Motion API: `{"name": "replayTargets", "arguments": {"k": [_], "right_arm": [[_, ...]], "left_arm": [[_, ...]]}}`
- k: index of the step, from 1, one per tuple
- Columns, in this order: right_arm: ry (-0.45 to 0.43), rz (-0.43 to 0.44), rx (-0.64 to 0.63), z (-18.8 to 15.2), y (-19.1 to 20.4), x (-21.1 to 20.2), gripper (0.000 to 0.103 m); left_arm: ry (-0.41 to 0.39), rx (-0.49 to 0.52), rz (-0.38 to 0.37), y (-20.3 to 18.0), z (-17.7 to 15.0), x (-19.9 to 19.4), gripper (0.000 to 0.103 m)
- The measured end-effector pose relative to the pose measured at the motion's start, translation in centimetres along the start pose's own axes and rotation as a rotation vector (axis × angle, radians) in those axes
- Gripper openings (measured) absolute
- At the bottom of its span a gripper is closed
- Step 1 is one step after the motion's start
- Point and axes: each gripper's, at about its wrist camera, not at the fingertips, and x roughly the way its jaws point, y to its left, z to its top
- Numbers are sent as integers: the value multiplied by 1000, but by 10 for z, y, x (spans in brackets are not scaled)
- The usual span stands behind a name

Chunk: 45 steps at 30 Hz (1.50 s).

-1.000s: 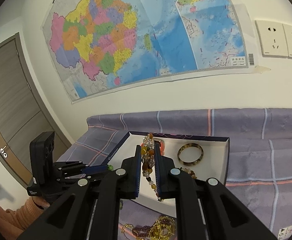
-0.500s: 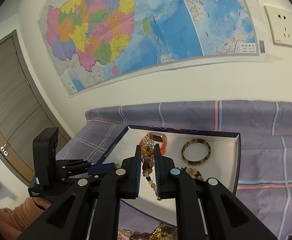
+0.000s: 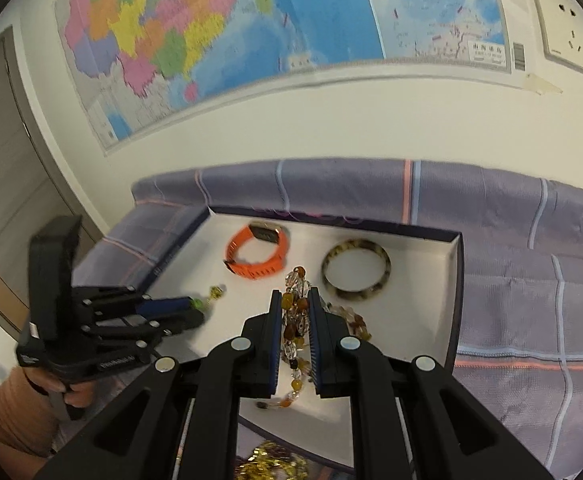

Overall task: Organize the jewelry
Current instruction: 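Lower the necklace and hair tie into the box lid and open both tools, then grasp the yellow bead necklace on the bed with the right tool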

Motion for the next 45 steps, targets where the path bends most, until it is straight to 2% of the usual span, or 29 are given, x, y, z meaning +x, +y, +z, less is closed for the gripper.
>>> {"name": "replayTargets", "arguments": {"k": [13,16,18,20,22,24,27,33,36,45], "right_arm": [[84,-59,13,-17,-11,28,14],[78,-69,26,-19,-12,24,27],[64,-66,39,-21,-12,17,37],[46,-61,48,-22,-13,10,43],[31,-51,53,-24,-11,1,46],[14,-41,51,-26,-9,-9,52],[-7,-18,47,-31,-4,-25,54],[-1,21,20,-52,9,-47,56],[2,11,26,-65,7,-57,58],[-39,-32,223,-97,-38,-88,57]], "left_arm": [[-3,-2,6,-1,7,7,23],[-7,7,5,-3,8,7,26],[-16,13,2,-5,7,6,35],[-39,16,-1,-7,6,2,45],[-61,18,-4,-8,6,-5,48],[-89,18,5,-8,5,-14,55],[-125,14,26,-9,3,-30,56],[-171,13,18,-9,-15,-60,59],[-173,-1,1,-6,-29,-70,61],[-123,-54,-1,4,-69,-69,61]]}}
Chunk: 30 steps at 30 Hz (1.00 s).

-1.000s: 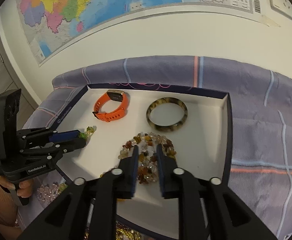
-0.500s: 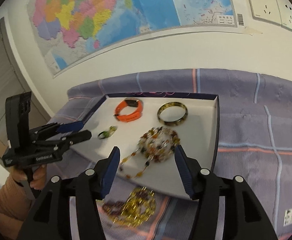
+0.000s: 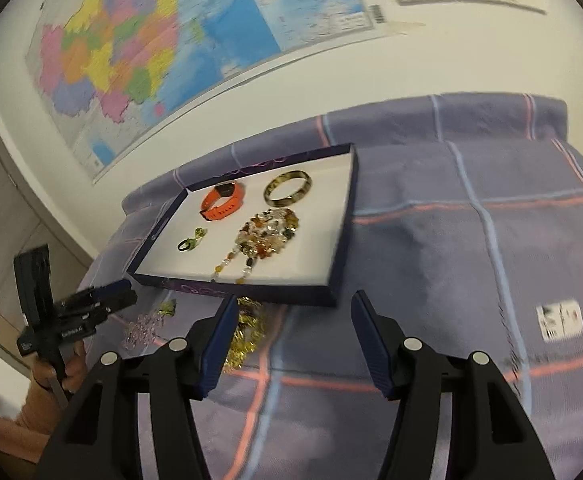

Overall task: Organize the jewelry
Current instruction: 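Grasp the yellow bead necklace on the bed with the right tool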

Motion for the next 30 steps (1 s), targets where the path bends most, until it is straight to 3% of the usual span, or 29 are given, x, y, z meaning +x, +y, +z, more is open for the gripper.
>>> {"name": "replayTargets", "arguments": {"k": [7,11,21,22,24,26,30], "right_arm": [[43,7,-57,-14,22,16,57],[89,4,-118,-22,46,40,51],[131,-117,-236,-22,72,77,52],[132,-129,-246,-22,74,77,50],[131,-132,-261,-23,74,75,27],[136,-118,-250,-23,72,74,15],[113,-81,-197,-23,62,62,11]], "left_arm": [[-1,-29,-4,3,-12,-7,61],[1,-39,-10,0,-16,-7,61],[9,-31,-8,-3,-20,-7,61],[10,-34,-10,-3,-20,-7,61],[13,-42,-15,-2,-21,-6,61],[17,-42,-18,-2,-23,-6,61],[16,-43,-25,-2,-23,-6,61]]}}
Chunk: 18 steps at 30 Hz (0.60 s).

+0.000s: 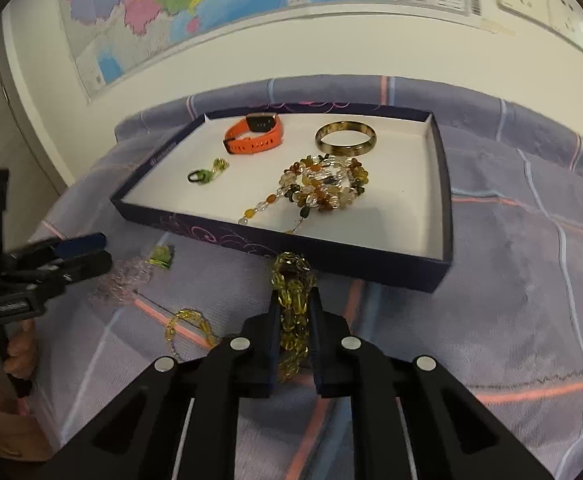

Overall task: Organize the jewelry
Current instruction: 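Grasp the yellow bead necklace on the bed with the right tool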

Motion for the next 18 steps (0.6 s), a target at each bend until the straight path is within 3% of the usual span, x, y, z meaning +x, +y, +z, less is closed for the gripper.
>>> {"name": "replayTargets", "arguments": {"k": [6,13,15,18], "right_arm": [[0,108,130,-7,-24,-11,16],[21,90,116,-19,-27,-13,18],[17,104,120,-20,-26,-13,25],[12,64,76,-18,-19,-9,21]], "left_arm": [[-2,-4,-7,0,-1,0,61],[-2,-11,-10,2,0,0,61],[-2,-9,-11,1,0,0,61],[-3,-8,-10,1,-1,0,61]]}}
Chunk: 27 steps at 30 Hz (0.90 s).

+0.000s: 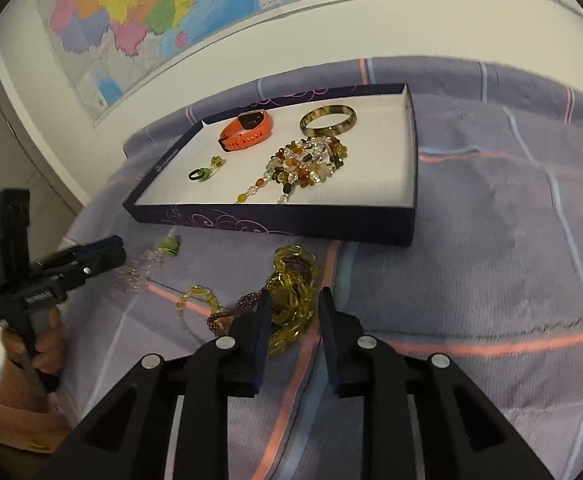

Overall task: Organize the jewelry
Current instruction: 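Lift the tangled yellow and dark-red bead necklaces with the right tool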

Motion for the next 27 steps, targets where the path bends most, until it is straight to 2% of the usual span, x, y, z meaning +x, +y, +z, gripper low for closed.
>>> {"name": "replayTargets", "arguments": {"k": [2,4,6,12,20,23,27], "right_arm": [[-4,4,-6,3,3,1,8],[-19,49,2,6,3,-4,4],[-48,75,6,9,5,-14,4],[-154,225,62,23,5,-55,4],[-269,315,34,45,19,-98,4],[-280,308,6,49,26,-103,4],[-254,327,-2,47,31,-97,4]], "left_arm": [[0,-3,1,0,0,0,61],[-1,-8,0,1,0,-1,61],[-3,-10,-2,1,-1,-1,61],[-12,6,-7,-1,-2,-2,61],[-18,26,-29,-7,-3,-5,61],[-16,33,-58,-11,-5,-6,61],[-24,91,-150,-30,-7,-11,61]]}}
